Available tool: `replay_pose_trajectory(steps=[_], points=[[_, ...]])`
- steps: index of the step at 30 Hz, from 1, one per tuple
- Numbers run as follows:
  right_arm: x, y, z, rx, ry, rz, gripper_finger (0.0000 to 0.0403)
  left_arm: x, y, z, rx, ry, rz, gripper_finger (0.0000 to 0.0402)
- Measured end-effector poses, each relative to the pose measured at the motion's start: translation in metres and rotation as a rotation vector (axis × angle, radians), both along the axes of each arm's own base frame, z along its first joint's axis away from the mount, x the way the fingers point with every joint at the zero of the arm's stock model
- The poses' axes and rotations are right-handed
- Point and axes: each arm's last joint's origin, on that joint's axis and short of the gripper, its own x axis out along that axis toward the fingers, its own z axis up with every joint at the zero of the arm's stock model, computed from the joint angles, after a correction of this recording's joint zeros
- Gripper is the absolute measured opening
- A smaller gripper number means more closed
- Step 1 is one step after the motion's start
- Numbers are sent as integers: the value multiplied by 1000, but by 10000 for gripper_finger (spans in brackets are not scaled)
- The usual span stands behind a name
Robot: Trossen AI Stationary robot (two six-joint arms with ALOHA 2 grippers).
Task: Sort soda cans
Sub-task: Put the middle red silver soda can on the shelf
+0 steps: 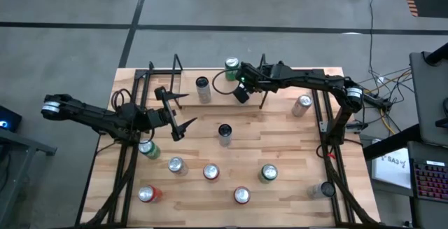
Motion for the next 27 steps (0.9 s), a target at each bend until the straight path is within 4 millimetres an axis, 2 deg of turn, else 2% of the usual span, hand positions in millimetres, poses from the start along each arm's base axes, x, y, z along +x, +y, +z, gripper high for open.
replay_pose_trajectory(steps=[11, 21, 27], points=[[-6, 5, -4, 50, 28, -91, 9, 0, 0, 0, 0, 0, 0, 374], [0, 21, 0, 82, -15, -94, 9, 0, 0, 0, 0, 0, 0, 374], [0, 21, 1, 78, -21, -97, 9, 0, 0, 0, 0, 0, 0, 374]])
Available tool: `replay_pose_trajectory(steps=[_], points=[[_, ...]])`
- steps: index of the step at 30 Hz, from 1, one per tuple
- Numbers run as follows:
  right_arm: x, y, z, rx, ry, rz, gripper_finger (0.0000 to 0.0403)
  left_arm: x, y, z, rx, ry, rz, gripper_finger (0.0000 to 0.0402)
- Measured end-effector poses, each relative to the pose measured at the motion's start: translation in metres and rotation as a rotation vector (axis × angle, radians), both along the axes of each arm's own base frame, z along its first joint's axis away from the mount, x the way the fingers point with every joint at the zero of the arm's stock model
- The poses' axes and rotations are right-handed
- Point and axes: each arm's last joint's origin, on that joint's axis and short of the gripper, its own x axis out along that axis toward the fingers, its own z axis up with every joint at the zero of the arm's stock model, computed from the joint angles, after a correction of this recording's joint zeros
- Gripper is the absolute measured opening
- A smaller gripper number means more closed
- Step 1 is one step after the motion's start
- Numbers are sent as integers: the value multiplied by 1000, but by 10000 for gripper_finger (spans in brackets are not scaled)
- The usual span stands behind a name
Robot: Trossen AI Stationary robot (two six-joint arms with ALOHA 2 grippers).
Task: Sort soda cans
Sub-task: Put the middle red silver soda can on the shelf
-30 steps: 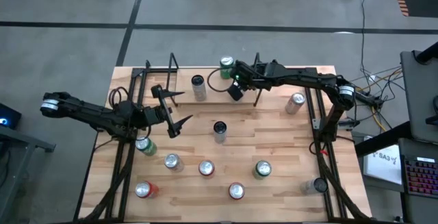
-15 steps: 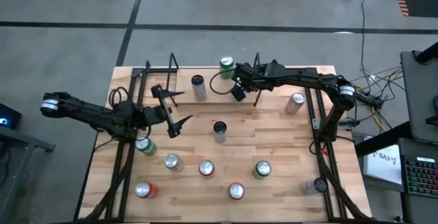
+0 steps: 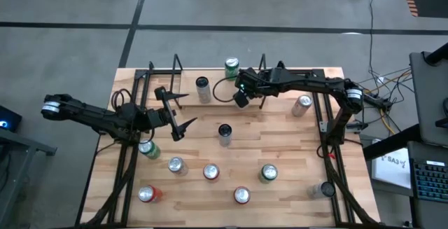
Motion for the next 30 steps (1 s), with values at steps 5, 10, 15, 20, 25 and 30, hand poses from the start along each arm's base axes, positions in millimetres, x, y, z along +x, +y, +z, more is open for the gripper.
replay_pose_trajectory(steps=[5, 10, 15, 20, 25, 30], points=[[1, -1, 0, -9, -5, 2, 9, 0, 0, 0, 0, 0, 0, 374], [1, -1, 0, -11, -2, 5, 9, 0, 0, 0, 0, 0, 0, 374], [6, -2, -6, -16, 15, 5, 9, 0, 0, 0, 0, 0, 0, 374], [10, -5, -13, -61, 43, -12, 9, 0, 0, 0, 0, 0, 0, 374], [9, -9, -15, -128, 73, -68, 9, 0, 0, 0, 0, 0, 0, 374], [8, -10, -16, -132, 73, -77, 9, 0, 0, 0, 3, 1, 2, 374]])
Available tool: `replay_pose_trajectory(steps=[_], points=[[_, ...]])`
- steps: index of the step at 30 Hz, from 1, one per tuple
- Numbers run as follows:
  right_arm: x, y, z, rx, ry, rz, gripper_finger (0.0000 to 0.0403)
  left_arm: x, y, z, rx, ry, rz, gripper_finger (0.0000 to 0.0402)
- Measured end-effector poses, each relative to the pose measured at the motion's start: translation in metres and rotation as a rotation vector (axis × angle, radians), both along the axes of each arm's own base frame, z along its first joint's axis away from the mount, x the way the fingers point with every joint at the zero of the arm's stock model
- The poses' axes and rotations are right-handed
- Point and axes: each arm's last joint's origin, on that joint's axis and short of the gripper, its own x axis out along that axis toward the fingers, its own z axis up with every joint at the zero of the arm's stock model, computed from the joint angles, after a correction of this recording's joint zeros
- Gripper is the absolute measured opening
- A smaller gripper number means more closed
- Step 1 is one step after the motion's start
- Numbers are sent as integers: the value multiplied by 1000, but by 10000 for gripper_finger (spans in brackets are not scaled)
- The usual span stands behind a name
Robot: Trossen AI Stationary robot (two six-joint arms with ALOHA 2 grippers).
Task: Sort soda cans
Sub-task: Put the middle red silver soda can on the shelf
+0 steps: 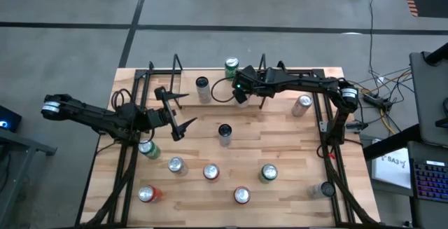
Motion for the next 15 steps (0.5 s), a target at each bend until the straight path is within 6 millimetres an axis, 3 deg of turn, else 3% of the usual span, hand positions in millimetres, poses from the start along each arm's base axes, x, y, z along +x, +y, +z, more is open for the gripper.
replay_pose_trajectory(steps=[15], points=[[2, 0, 6, -1, -22, 6, 9, 0, 1, -1, -6, 10, 51, 374]])
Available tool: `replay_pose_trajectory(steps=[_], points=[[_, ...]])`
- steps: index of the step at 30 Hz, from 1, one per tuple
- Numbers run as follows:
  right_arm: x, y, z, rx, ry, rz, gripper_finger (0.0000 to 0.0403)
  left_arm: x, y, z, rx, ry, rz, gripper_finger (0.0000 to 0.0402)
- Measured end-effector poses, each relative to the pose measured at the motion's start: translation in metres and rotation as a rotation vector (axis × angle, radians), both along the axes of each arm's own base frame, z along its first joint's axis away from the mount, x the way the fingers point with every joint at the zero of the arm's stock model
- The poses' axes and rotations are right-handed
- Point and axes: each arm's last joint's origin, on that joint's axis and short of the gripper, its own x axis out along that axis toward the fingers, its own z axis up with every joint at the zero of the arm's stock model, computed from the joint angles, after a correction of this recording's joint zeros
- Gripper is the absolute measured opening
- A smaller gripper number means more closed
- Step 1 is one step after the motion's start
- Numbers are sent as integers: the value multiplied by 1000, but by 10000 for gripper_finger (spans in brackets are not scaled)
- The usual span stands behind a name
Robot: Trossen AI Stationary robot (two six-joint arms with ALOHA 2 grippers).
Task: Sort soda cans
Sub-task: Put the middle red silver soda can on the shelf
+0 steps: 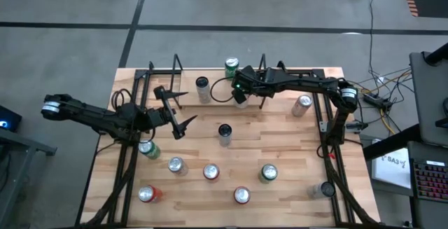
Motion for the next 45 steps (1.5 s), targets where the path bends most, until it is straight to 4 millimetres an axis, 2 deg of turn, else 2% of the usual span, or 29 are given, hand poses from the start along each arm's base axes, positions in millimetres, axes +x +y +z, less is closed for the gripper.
replay_pose_trajectory(steps=[11, 14, 18, 21, 23, 27, 34, 39, 45], points=[[2, 0, 13, -20, -16, 23, 9, 0, 0, 0, 0, 1, 0, 374], [4, 2, 24, -13, -43, 53, 9, 0, 0, 0, 0, 1, 0, 374], [7, 18, 38, 193, -134, 273, 9, 0, 0, 0, 0, 5, 4, 374], [0, 28, 30, 454, -98, 369, 9, 0, 0, -1, 6, 8, 7, 374], [-5, 36, 22, 533, -30, 319, 9, 0, 0, -1, 7, 9, 7, 374], [-12, 52, 20, 554, 14, 236, 9, 0, 0, -1, 7, 10, 6, 374], [-4, 87, 10, 671, 3, 165, 11, 0, 0, -1, 6, 8, 6, 374], [-2, 110, 10, 719, -11, 113, 48, 1, 0, -1, 6, 8, 6, 374], [2, 132, 9, 780, -55, 53, 151, 1, 0, -1, 6, 8, 6, 374]])
